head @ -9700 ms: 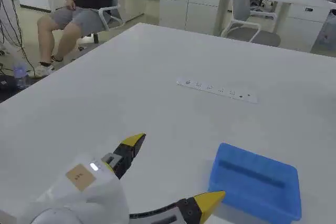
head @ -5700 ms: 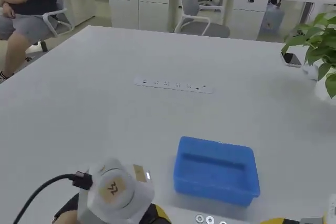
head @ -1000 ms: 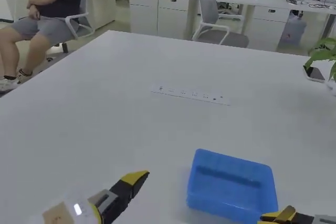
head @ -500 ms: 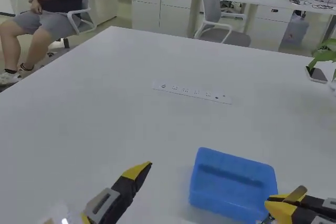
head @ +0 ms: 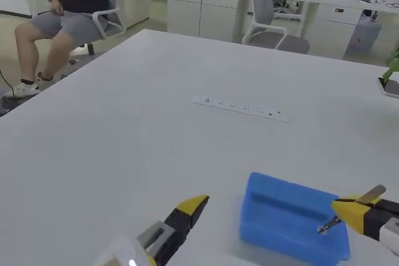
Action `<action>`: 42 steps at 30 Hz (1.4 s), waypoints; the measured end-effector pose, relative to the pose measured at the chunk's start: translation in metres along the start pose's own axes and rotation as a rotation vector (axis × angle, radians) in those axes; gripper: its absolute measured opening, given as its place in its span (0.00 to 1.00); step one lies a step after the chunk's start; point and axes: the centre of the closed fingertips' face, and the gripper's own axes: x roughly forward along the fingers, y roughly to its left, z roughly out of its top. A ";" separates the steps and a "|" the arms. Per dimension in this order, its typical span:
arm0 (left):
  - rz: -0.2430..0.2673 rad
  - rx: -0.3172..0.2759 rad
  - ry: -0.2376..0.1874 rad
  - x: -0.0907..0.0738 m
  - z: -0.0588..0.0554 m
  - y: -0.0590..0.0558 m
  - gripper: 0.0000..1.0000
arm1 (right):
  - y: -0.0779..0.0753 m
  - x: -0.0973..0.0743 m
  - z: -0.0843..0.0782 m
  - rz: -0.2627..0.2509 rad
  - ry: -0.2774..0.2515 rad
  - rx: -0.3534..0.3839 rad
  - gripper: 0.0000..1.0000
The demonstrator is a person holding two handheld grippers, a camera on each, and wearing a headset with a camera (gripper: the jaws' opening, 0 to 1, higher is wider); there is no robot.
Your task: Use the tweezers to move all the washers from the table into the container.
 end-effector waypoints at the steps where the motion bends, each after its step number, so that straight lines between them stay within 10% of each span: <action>1: 0.001 -0.011 0.002 0.000 0.000 0.001 0.91 | -0.003 0.003 -0.001 -0.002 0.002 -0.001 0.02; 24: 0.040 -0.002 0.040 -0.002 -0.009 0.009 0.89 | -0.053 0.042 -0.050 -0.089 0.114 0.049 0.02; 42: 0.061 -0.018 0.081 -0.001 -0.017 0.014 0.91 | -0.054 0.044 -0.066 -0.100 0.146 -0.003 0.03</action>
